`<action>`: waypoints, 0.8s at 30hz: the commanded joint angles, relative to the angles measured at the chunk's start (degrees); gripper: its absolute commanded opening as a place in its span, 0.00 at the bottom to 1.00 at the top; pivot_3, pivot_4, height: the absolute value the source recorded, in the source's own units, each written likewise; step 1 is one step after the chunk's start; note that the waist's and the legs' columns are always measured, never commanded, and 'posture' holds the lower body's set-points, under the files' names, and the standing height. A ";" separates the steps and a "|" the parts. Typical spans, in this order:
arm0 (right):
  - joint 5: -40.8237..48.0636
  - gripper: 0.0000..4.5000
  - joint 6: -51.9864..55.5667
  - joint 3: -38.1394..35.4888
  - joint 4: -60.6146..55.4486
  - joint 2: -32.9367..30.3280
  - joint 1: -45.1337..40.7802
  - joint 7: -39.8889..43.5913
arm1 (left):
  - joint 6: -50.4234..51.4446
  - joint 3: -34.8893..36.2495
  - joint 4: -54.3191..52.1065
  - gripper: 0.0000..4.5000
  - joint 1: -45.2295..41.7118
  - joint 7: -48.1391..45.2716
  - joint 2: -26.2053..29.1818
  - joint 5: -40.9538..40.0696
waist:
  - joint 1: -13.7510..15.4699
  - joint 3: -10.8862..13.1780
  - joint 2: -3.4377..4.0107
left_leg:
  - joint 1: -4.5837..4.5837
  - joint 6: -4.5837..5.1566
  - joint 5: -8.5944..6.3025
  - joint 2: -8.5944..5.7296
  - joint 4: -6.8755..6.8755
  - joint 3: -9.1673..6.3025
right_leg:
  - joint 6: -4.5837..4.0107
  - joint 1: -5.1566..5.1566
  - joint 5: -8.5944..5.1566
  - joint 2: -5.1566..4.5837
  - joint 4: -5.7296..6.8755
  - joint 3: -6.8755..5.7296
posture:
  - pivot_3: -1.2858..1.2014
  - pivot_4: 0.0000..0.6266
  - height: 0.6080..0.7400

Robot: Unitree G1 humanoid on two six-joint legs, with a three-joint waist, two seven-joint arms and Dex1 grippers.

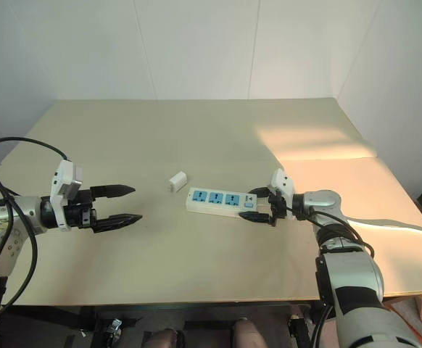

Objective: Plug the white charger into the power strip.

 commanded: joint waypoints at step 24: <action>2.23 0.76 -3.12 -4.57 -0.82 1.21 4.33 -1.07 | -1.11 0.32 -1.49 1.00 -1.04 0.20 0.06 -0.41 | -0.11 0.00 0.00 | 0.02 0.00 0.00 0.00 0.00 0.00 | 0.00 0.02 0.00 0.00 0.00 0.00 | 0.52 0.24 1.00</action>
